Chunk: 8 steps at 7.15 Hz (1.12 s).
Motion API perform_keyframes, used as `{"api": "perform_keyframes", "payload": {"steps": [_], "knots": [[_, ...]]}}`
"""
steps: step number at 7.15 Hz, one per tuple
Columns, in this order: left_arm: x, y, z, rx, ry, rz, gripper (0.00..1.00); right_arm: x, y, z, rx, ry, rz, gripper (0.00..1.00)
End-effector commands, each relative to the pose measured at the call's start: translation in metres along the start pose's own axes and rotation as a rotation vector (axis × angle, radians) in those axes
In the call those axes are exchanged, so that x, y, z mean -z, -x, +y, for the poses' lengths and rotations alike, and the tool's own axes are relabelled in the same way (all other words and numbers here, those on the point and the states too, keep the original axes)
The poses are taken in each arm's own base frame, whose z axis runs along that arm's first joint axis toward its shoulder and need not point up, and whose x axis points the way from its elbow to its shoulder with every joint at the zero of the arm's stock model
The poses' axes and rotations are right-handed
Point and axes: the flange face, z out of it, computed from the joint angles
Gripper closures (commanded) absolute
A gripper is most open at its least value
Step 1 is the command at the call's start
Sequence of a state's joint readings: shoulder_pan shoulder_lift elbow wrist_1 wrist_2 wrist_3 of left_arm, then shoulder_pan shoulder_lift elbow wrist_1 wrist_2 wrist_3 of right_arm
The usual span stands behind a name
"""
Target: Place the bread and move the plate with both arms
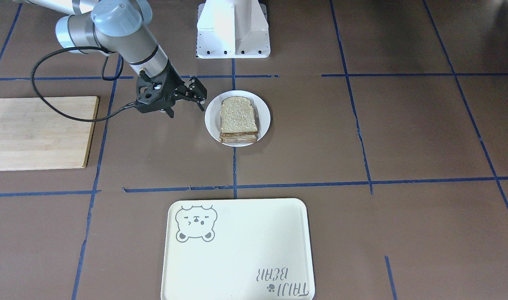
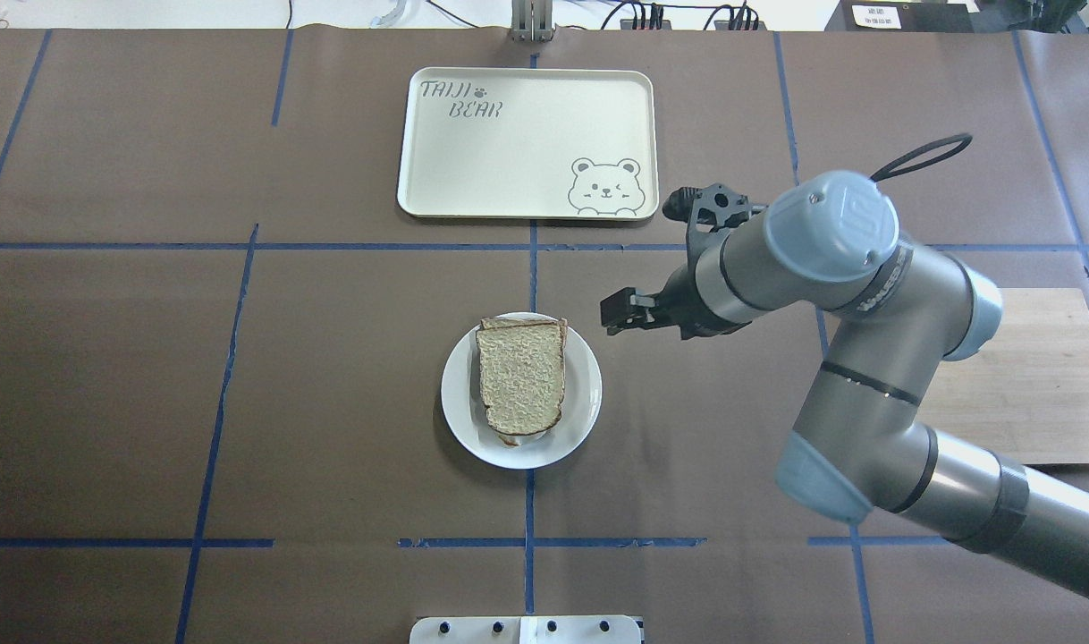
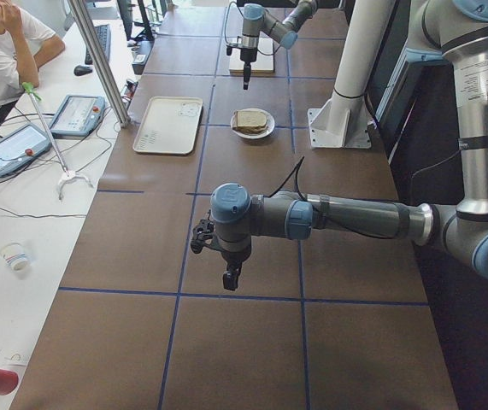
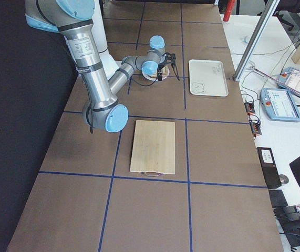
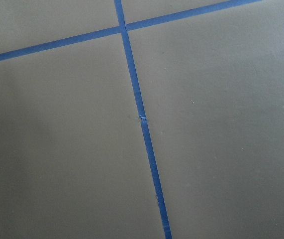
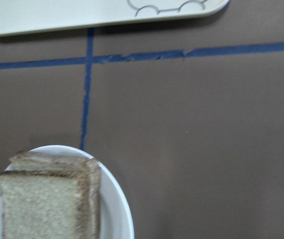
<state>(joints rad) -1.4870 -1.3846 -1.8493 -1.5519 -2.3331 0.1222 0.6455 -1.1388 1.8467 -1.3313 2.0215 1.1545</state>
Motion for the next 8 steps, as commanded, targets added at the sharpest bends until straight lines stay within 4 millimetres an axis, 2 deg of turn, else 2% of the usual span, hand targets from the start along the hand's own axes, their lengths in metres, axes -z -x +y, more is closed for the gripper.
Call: {"api": "perform_keyframes", "payload": {"steps": [1, 2, 3, 4, 5, 6, 7, 8], "knots": [[0.014, -0.011, -0.023, -0.055, -0.058, -0.008, 0.0, 0.05, -0.097, -0.065, 0.126, 0.066, 0.137, 0.0], [0.012, -0.009, -0.025, -0.063, -0.066, -0.005, 0.0, 0.085, -0.16, -0.085, 0.189, 0.077, 0.145, 0.0], [0.028, -0.022, -0.054, -0.101, -0.104, -0.002, 0.0, 0.119, -0.223, -0.091, 0.226, 0.08, 0.136, 0.0], [0.026, -0.026, -0.054, -0.106, -0.105, 0.067, 0.0, 0.138, -0.296, -0.084, 0.304, 0.097, 0.158, 0.0], [0.012, -0.017, -0.053, -0.087, -0.089, 0.112, 0.0, 0.157, -0.364, -0.076, 0.375, 0.113, 0.193, 0.0], [0.019, -0.026, -0.056, -0.14, -0.137, 0.113, 0.0, 0.174, -0.419, -0.064, 0.414, 0.14, 0.218, 0.0], [0.024, -0.031, -0.059, -0.144, -0.175, 0.114, 0.0, 0.193, -0.479, -0.036, 0.433, 0.155, 0.233, 0.0], [0.017, -0.05, -0.064, -0.086, -0.161, 0.138, 0.0, 0.199, -0.529, 0.007, 0.382, 0.179, 0.247, 0.0]]}}
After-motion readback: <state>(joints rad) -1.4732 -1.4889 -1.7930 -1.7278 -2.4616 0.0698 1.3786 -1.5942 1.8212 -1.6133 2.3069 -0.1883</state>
